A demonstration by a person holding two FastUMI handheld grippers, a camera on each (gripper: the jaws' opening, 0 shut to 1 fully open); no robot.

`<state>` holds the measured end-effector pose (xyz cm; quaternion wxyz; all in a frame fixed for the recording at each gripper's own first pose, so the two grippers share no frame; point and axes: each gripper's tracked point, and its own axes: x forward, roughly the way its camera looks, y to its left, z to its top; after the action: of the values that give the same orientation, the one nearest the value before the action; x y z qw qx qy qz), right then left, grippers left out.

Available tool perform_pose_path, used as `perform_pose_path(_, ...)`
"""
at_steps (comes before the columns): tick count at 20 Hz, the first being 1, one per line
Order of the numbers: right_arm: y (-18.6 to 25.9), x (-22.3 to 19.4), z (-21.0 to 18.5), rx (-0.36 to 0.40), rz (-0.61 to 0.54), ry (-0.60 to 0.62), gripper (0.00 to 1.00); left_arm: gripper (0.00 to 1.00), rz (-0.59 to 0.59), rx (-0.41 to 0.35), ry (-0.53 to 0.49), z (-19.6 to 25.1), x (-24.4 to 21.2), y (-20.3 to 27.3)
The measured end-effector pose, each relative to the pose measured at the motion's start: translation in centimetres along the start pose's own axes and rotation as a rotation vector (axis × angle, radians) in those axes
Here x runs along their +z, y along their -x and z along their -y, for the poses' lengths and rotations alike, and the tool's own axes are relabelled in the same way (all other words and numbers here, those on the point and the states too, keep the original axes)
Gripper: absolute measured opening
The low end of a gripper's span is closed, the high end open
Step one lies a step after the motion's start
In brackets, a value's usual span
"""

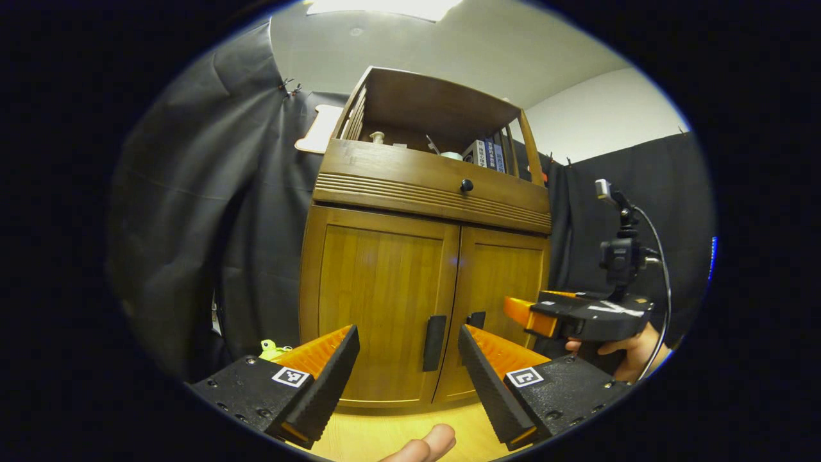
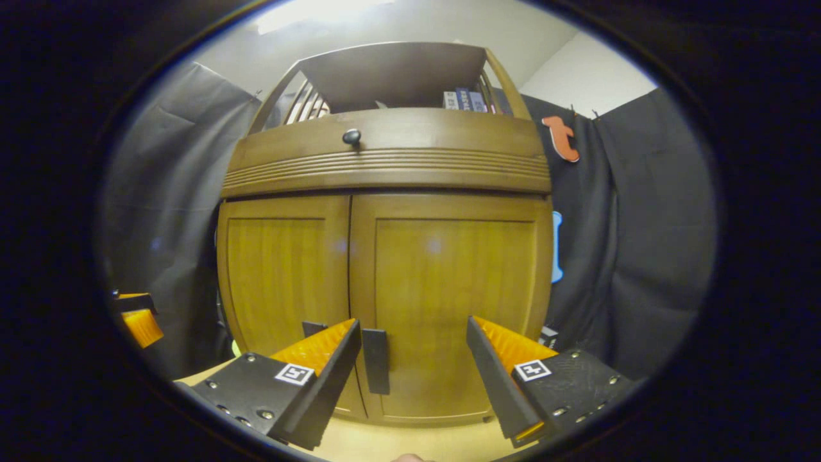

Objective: Open the right door of the double-door shoe cabinet with the right hand, and open the left door with the left hand.

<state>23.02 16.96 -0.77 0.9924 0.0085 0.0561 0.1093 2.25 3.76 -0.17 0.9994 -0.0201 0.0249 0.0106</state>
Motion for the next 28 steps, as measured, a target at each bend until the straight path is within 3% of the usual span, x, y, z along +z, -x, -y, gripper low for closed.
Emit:
perform_pose_path(2, -1.3, -1.7, -0.8, -0.019, -0.03, -0.002, 1.0, 0.96, -0.002, 0.001, 0.0, 0.4, 0.1, 0.1)
perform_pose_path(3, -2.1, -2.4, -1.3, -0.028, -0.04, 0.002, 0.94, 0.96, -0.001, 0.0, -0.001, 0.5, 0.2, 0.1)
perform_pose_path(7, -4.3, -5.4, -3.2, -0.028, -0.094, 0.029, 0.98, 0.92, 0.006, -0.013, -0.001, 0.7, 0.6, 0.2)
perform_pose_path(8, -5.0, -5.8, -3.1, -0.046, -0.098, 0.032, 1.0, 0.95, 0.007, -0.013, 0.003, 0.6, 0.5, 0.2)
perform_pose_path(12, -7.6, -8.3, -2.9, -0.105, -0.181, 0.022, 0.98, 0.92, 0.0, 0.005, 0.024, -0.1, 0.6, 0.1)
perform_pose_path(13, -8.4, -8.6, -2.6, -0.107, -0.189, 0.002, 0.94, 0.96, -0.001, 0.011, 0.028, -0.3, 0.6, 0.1)
perform_pose_path(14, -9.0, -9.0, -2.5, -0.091, -0.205, -0.022, 0.97, 0.94, -0.004, 0.016, 0.032, -0.4, 0.6, 0.0)
perform_pose_path(16, -9.2, -8.5, -3.2, -0.028, -0.223, -0.078, 0.72, 0.96, -0.023, -0.022, 0.054, 0.1, 0.2, -0.1)
perform_pose_path(18, -10.5, -10.0, -3.0, -0.019, -0.224, -0.044, 0.47, 0.93, -0.039, -0.075, 0.067, 1.7, -0.1, 0.2)
perform_pose_path(19, -9.0, -9.6, -3.3, -0.009, -0.215, -0.03, 0.31, 0.92, -0.036, -0.081, 0.062, 2.0, 0.0, 0.4)
perform_pose_path(20, -8.9, -9.4, -3.3, -0.006, -0.212, -0.025, 0.35, 0.96, -0.034, -0.087, 0.053, 2.2, 0.1, 0.5)
perform_pose_path(22, -8.5, -9.0, -3.0, -0.003, -0.195, -0.043, 0.22, 0.92, -0.03, -0.106, 0.039, 2.8, 0.2, 0.5)
perform_pose_path(28, -6.6, -8.4, -2.9, 0.035, -0.184, -0.051, 0.22, 0.96, -0.021, -0.11, 0.046, 2.9, 0.3, 0.9)
